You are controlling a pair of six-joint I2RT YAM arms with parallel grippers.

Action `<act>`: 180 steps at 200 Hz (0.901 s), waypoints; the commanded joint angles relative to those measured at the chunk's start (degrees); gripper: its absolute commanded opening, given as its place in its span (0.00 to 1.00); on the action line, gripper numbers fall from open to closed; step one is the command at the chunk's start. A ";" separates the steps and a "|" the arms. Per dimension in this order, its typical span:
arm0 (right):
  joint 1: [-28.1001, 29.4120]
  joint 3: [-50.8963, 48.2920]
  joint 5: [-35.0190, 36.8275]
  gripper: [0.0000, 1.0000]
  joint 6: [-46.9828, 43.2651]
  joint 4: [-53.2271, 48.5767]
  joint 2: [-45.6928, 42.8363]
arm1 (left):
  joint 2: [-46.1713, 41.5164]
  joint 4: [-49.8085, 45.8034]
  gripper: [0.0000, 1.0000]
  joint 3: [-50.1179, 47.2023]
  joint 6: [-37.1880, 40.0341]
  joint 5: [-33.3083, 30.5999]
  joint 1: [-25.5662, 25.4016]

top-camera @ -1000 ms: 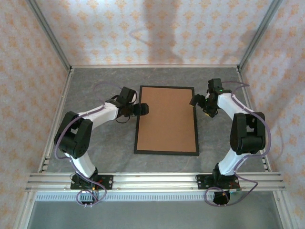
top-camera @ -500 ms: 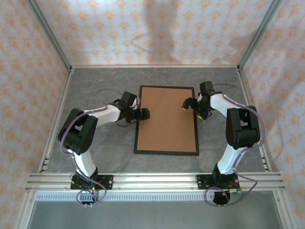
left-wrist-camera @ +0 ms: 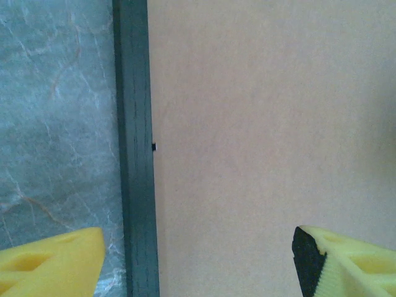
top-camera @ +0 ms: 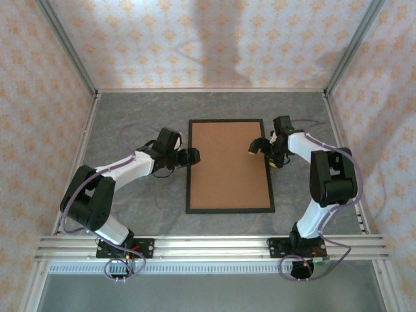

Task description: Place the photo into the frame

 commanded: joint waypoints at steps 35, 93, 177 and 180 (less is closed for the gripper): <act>0.40 0.33 1.19 0.94 0.31 -1.74 -0.45 | 0.94 -3.27 0.79 2.17 1.93 -3.44 -1.32; 0.92 -0.52 0.03 0.91 0.27 -1.18 -0.23 | 9.96 -4.65 0.76 8.26 5.60 -6.81 -0.07; 1.27 -2.01 -0.59 0.90 0.87 -0.39 -0.53 | 14.04 -6.04 0.38 8.34 8.74 -7.78 -0.58; 1.28 -2.03 -0.61 0.90 0.81 -0.38 -0.56 | 14.02 -6.04 0.37 8.24 8.79 -7.73 -0.61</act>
